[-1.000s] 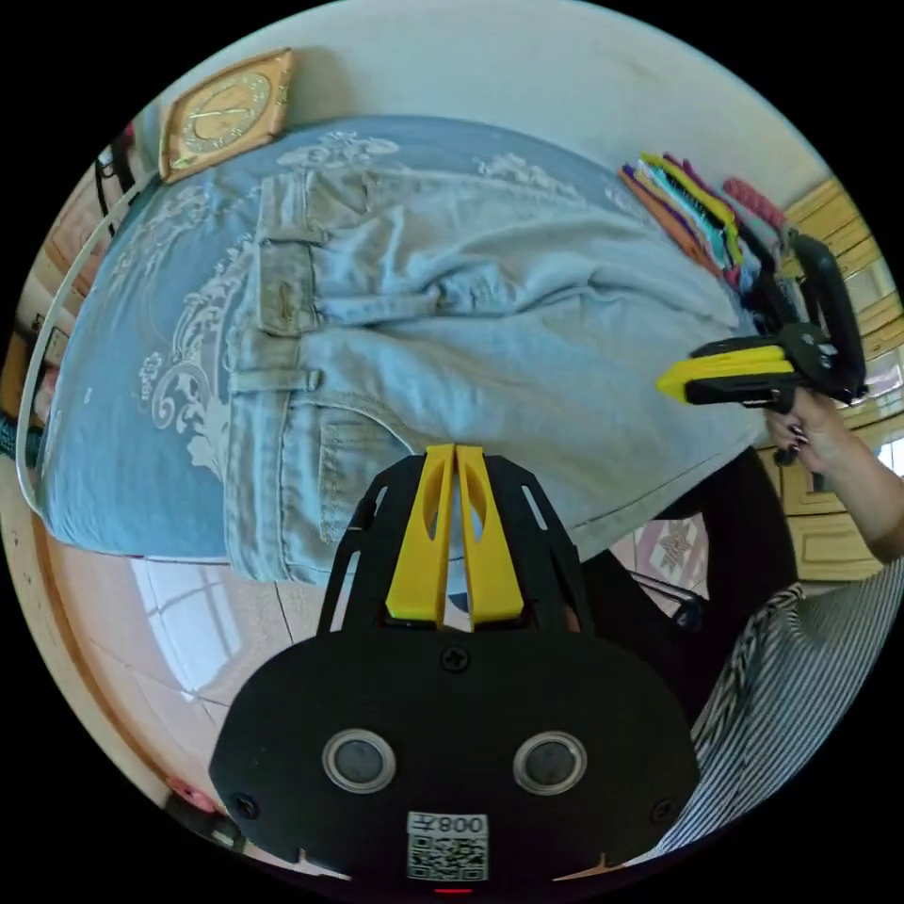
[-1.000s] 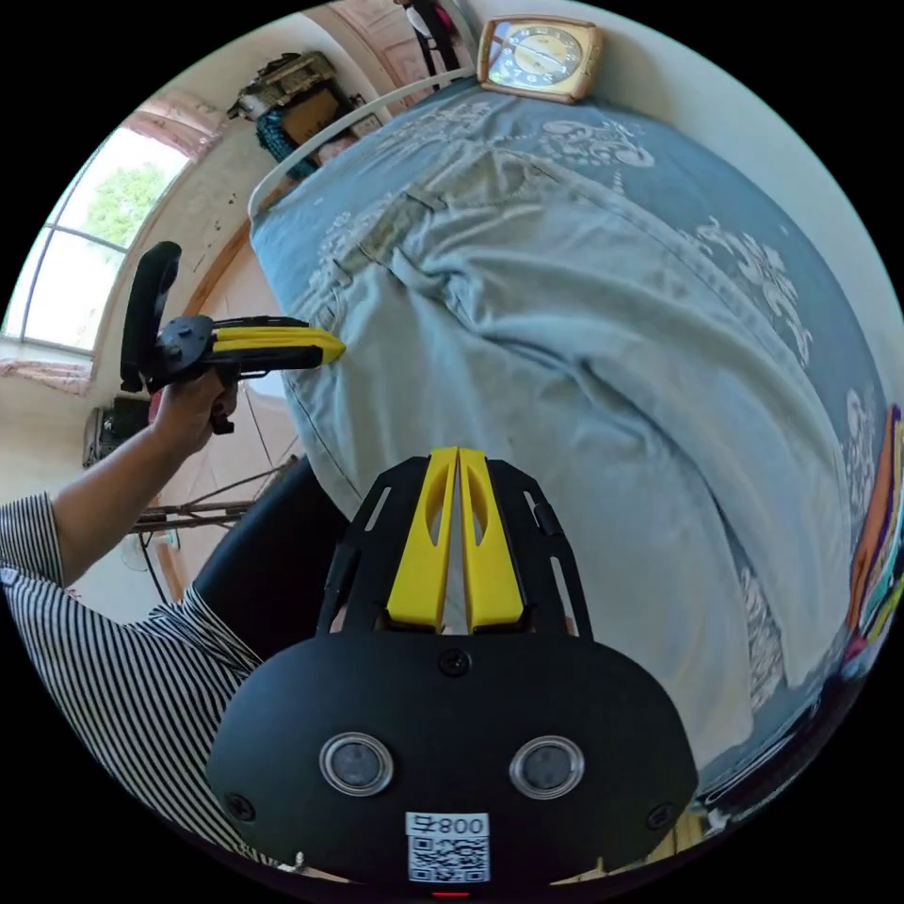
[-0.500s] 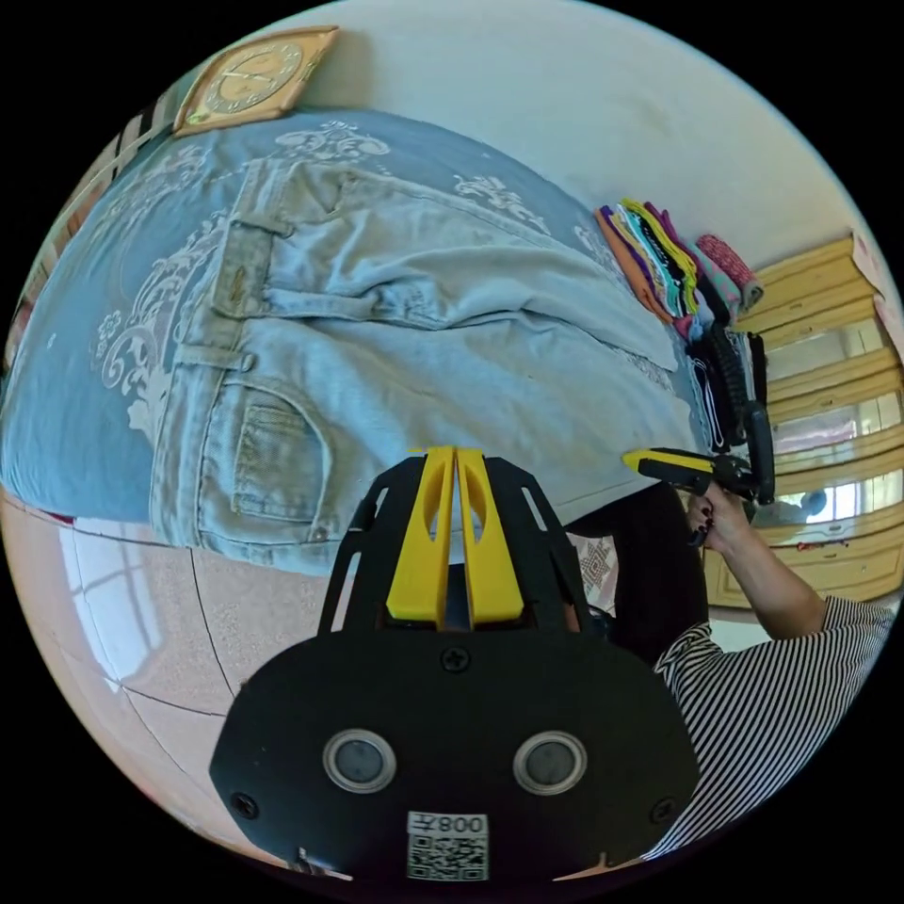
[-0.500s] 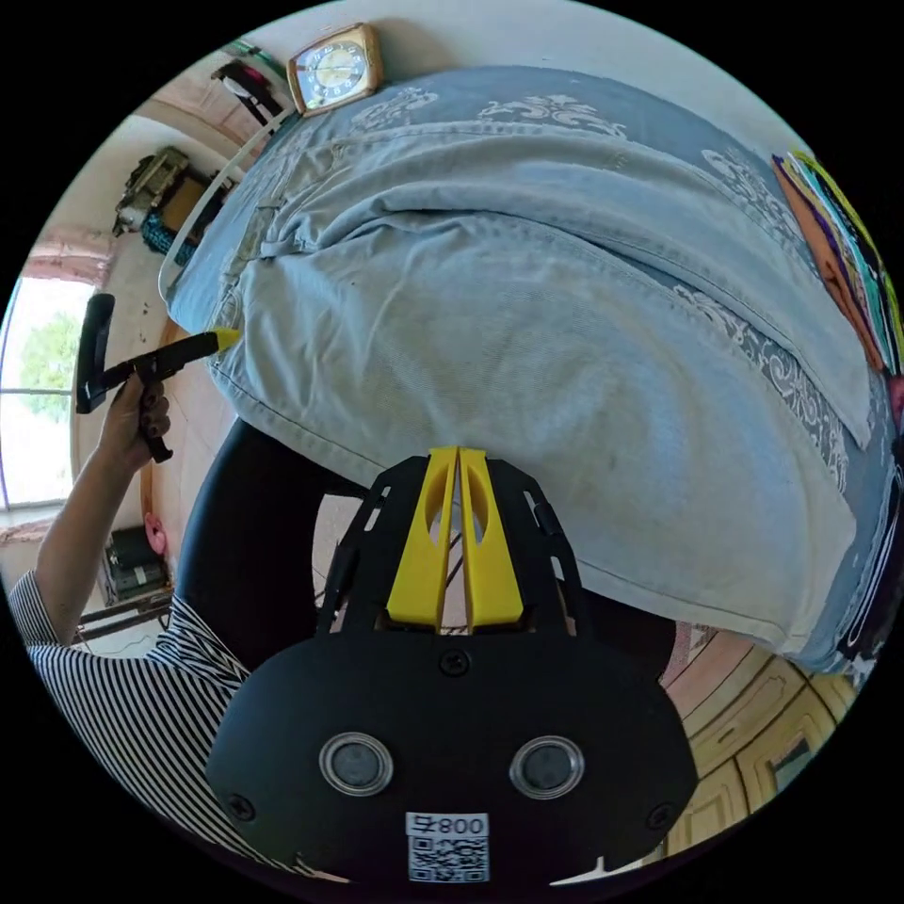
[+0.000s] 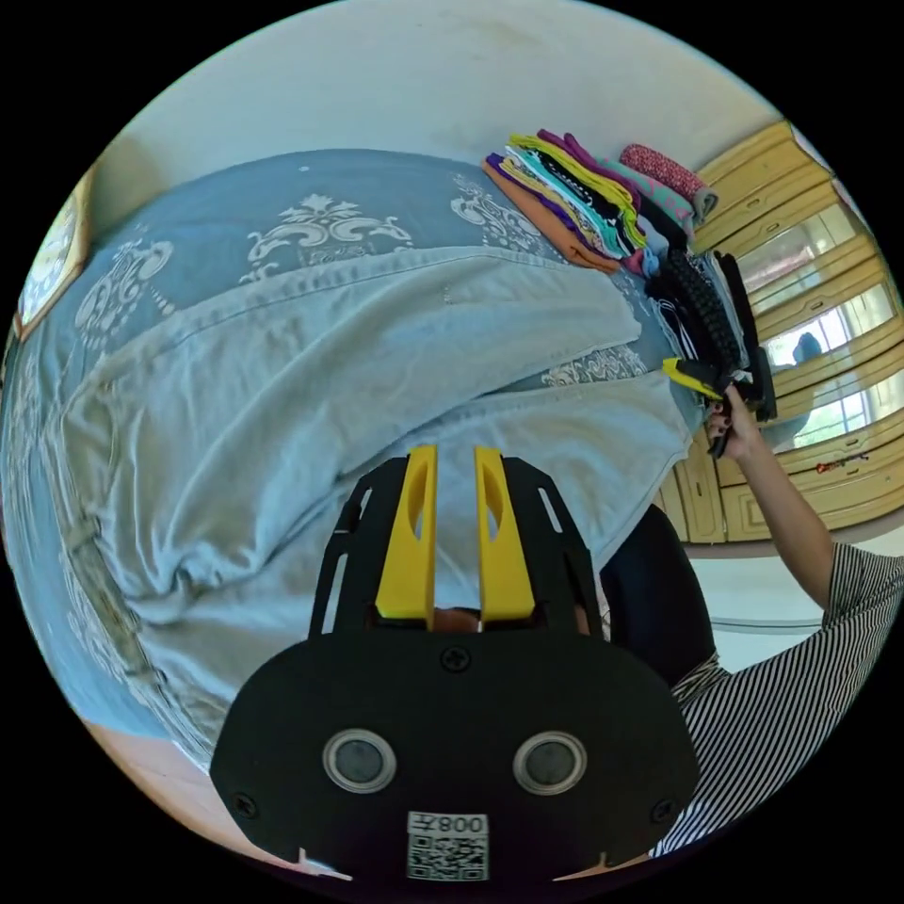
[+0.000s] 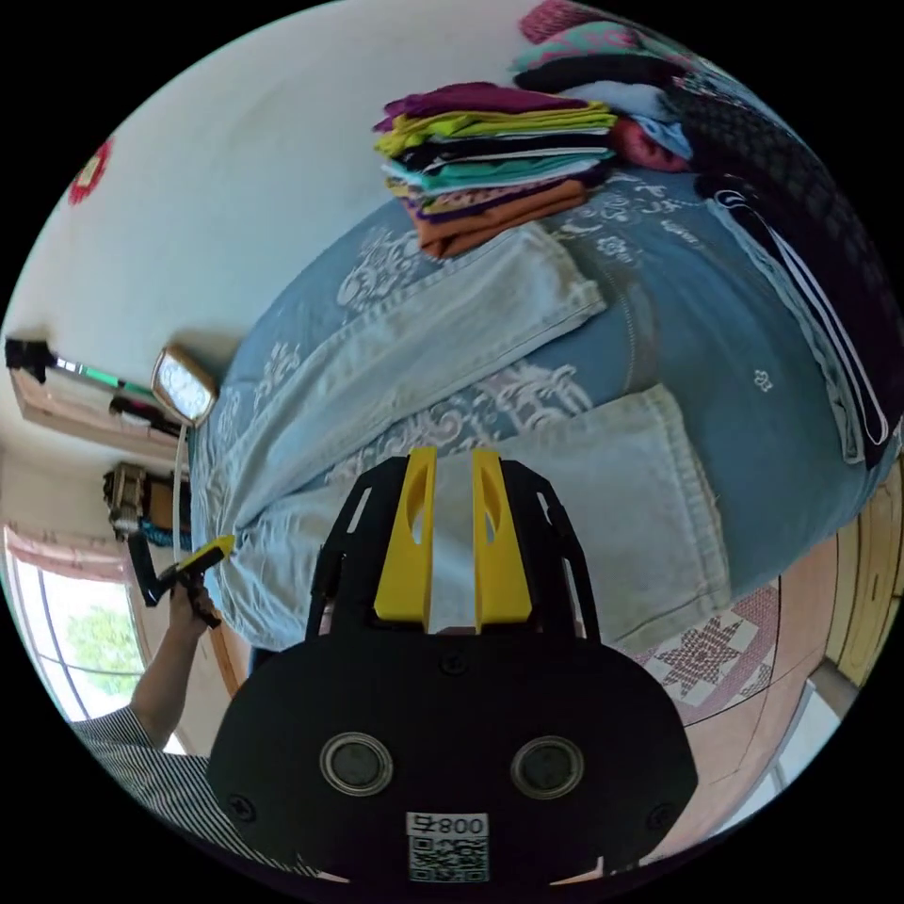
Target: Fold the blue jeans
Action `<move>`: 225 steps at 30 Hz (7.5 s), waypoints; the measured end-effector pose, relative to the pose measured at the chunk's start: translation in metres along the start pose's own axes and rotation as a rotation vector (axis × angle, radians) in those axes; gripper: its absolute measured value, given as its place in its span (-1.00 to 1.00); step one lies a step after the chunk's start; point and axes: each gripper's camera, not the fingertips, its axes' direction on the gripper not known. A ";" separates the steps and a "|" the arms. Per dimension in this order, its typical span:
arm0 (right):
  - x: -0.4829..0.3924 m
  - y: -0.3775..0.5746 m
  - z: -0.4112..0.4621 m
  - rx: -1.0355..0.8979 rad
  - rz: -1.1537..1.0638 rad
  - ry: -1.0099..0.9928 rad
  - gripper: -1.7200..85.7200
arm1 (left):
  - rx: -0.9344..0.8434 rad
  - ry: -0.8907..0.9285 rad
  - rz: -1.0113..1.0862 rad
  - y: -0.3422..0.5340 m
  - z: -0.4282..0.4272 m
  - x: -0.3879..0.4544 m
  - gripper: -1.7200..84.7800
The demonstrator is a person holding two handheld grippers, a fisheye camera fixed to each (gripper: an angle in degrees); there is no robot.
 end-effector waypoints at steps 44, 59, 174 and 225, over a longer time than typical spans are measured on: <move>0.318 -0.097 -0.138 -0.168 -0.071 0.283 -0.86 | -0.164 -0.052 0.174 -0.143 0.157 0.133 -0.93; 0.295 -0.097 -0.164 -0.067 -0.012 0.212 -0.84 | -0.042 -0.086 0.116 -0.119 0.140 0.124 -0.91; -0.768 0.021 0.566 -0.384 -0.968 -0.102 -0.97 | 0.253 -0.233 -0.461 0.149 -0.199 -0.471 -0.95; -1.019 -0.134 0.660 -0.530 -1.269 0.235 -0.77 | -0.282 -0.340 0.185 -0.279 -0.121 -0.453 -0.78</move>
